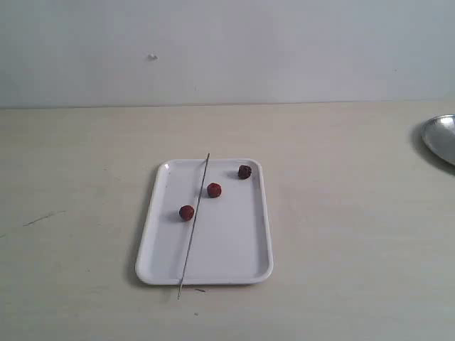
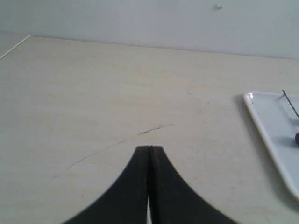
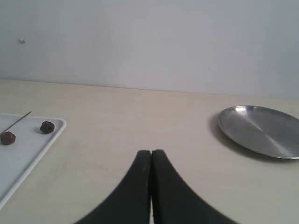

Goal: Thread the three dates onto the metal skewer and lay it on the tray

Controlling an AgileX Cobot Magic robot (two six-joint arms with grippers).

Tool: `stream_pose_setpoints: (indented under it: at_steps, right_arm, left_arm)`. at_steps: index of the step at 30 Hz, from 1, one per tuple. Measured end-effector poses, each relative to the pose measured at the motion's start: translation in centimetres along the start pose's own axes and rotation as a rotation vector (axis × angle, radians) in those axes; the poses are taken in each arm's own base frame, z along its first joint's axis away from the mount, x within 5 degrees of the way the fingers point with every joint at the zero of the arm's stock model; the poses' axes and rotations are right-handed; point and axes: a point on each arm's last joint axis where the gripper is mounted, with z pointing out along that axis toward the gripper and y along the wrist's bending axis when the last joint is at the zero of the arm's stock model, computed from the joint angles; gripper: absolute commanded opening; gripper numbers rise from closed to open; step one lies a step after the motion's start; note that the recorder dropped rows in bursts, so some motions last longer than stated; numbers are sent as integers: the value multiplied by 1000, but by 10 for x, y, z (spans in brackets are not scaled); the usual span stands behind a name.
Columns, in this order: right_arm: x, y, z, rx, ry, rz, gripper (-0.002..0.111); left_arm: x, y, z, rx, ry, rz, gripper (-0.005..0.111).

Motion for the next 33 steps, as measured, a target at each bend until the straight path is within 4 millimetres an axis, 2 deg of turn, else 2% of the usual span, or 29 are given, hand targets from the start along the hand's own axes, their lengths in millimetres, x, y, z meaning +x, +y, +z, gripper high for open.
stream_pose_setpoints:
  at_steps: [17, 21, 24, 28, 33]
  right_arm:
    - [0, 0, 0, 0, 0, 0, 0]
    - [0, 0, 0, 0, 0, 0, 0]
    - [0, 0, 0, 0, 0, 0, 0]
    - [0, 0, 0, 0, 0, 0, 0]
    - [0, 0, 0, 0, 0, 0, 0]
  left_arm:
    - [0, 0, 0, 0, 0, 0, 0]
    - [-1, 1, 0, -15, -13, 116, 0]
    - [-10, 2, -1, -29, -111, 163, 0]
    - [-27, 2, -4, -18, -300, -20, 0]
    - [-33, 3, -6, 21, -378, -314, 0]
